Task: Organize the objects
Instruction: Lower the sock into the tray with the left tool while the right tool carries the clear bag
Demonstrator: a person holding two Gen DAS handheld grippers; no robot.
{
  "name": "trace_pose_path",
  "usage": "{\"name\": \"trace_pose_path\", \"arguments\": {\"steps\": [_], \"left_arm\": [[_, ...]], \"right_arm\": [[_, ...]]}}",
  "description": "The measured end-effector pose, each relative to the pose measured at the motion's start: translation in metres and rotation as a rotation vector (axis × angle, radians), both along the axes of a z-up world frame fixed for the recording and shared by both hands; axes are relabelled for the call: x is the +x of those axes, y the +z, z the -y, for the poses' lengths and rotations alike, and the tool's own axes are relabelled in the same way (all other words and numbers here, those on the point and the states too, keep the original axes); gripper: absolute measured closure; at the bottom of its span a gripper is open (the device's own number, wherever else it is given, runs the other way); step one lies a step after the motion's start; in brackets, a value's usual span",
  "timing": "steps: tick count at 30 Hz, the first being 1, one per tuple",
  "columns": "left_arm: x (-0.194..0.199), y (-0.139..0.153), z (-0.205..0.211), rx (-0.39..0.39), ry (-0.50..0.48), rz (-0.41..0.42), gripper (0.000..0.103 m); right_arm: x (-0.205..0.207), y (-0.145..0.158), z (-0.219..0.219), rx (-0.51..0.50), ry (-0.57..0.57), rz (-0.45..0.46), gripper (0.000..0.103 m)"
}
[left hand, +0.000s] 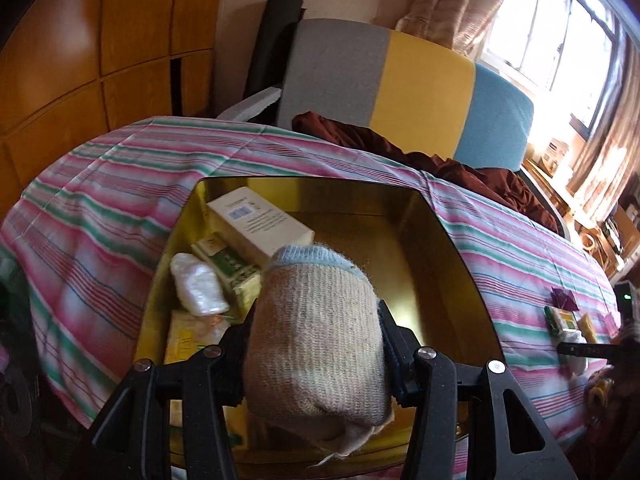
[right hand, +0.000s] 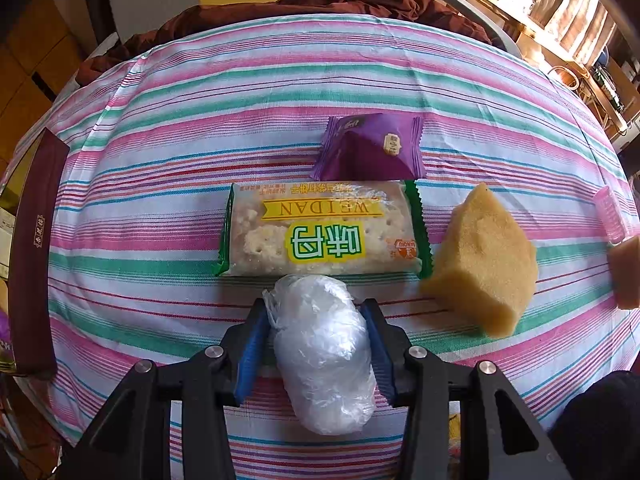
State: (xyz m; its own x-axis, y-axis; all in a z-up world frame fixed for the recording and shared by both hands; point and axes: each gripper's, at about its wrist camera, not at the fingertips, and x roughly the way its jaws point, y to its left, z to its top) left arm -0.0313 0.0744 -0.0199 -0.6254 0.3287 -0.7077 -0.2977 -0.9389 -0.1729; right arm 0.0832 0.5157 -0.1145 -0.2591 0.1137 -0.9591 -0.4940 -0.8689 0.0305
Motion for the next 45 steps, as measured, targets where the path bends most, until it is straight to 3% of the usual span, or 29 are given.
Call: {"name": "trace_pose_path", "arguments": {"steps": [4, 8, 16, 21, 23, 26, 34, 45], "left_arm": [[-0.008, -0.002, 0.05, 0.078, 0.085, 0.041, 0.051], [-0.003, -0.012, 0.067, 0.066, 0.114, 0.064, 0.051], [-0.004, -0.037, 0.012, 0.004, -0.02, 0.125, 0.051], [-0.015, -0.047, -0.005, -0.022, 0.003, 0.13, 0.046], [-0.012, -0.043, -0.004, -0.041, 0.014, 0.099, 0.035], [-0.003, -0.031, 0.003, -0.065, 0.02, 0.031, 0.03], [0.008, -0.013, 0.015, -0.082, 0.047, -0.027, 0.029], [0.022, 0.001, 0.015, -0.084, 0.055, -0.064, 0.029]], "right_arm": [[-0.001, -0.001, 0.001, 0.005, 0.004, 0.0, 0.055], [-0.002, -0.001, 0.003, 0.008, 0.007, 0.0, 0.055], [-0.001, 0.0, 0.004, 0.008, 0.006, -0.001, 0.055], [-0.001, 0.0, 0.004, 0.008, 0.006, -0.003, 0.056], [0.0, 0.0, 0.004, 0.007, 0.007, -0.003, 0.057], [-0.001, 0.0, 0.006, 0.005, 0.013, -0.008, 0.06], [-0.007, 0.006, 0.015, -0.006, 0.04, -0.021, 0.066], [-0.004, 0.036, 0.05, -0.083, 0.109, -0.152, 0.067]]}}
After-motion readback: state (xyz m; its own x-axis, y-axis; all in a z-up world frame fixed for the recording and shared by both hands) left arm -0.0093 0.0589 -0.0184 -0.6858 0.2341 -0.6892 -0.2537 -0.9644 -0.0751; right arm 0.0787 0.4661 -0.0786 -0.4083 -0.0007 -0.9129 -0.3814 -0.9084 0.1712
